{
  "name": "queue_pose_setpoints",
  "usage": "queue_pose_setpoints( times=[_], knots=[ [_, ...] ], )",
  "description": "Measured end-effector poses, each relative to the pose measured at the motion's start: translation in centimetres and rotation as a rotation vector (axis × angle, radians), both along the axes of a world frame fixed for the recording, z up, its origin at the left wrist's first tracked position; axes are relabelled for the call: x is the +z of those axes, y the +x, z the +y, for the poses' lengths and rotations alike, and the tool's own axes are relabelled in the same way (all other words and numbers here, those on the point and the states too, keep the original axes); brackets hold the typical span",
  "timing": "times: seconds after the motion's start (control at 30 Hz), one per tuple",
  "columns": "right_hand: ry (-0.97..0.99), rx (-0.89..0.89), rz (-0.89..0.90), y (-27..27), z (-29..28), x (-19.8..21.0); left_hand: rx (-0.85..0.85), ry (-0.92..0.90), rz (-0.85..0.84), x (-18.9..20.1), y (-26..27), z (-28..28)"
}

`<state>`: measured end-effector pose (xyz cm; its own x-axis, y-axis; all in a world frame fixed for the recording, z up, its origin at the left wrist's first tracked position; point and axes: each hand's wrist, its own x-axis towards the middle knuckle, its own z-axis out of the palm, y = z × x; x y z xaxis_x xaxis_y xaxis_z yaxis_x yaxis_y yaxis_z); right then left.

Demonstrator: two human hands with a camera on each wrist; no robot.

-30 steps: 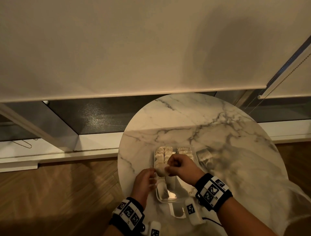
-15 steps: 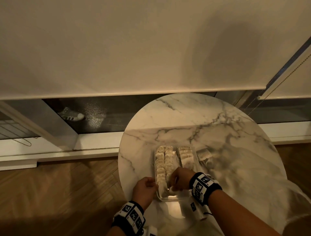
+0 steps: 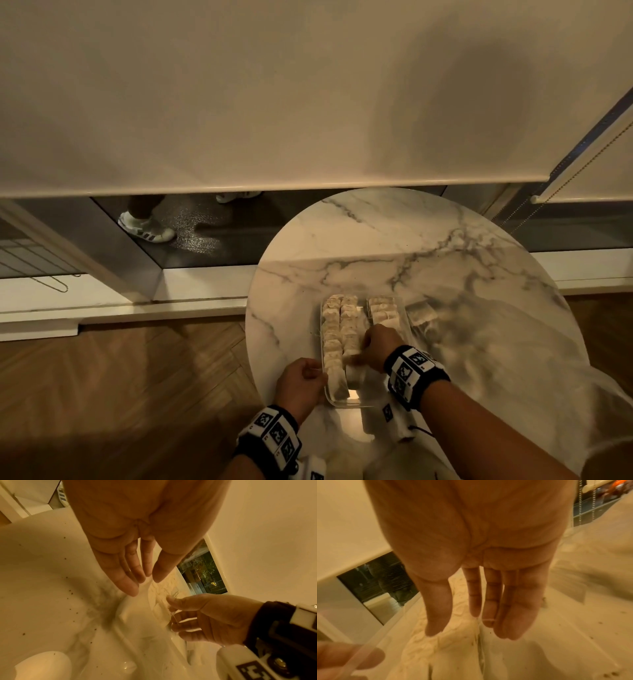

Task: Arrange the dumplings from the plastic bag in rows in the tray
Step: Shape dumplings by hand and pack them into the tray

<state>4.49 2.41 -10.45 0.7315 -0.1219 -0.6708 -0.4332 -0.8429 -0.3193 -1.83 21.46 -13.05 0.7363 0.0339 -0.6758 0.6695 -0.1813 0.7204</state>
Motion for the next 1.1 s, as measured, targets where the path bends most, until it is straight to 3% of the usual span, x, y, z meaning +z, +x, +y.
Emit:
queue_pose_setpoints(
  times=[0.1,0.23,0.67,1.1],
  knots=[
    [-0.007,-0.047,0.128,-0.3,-0.6,0.0,0.002,0.011,0.012,-0.1,0.1,-0.3],
    [-0.086,0.036,0.224,-1.1,-0.3,-0.6,-0.068,0.087,-0.010,0.0,0.0,-1.2],
    [-0.070,0.099,0.226,-1.4,0.6,-1.7,-0.234,0.334,0.023,0.3,0.8,-3.3],
    [-0.037,-0.017,0.205,-0.1,0.5,-3.3,-0.242,0.342,-0.002,0.0,0.9,-3.1]
  ],
)
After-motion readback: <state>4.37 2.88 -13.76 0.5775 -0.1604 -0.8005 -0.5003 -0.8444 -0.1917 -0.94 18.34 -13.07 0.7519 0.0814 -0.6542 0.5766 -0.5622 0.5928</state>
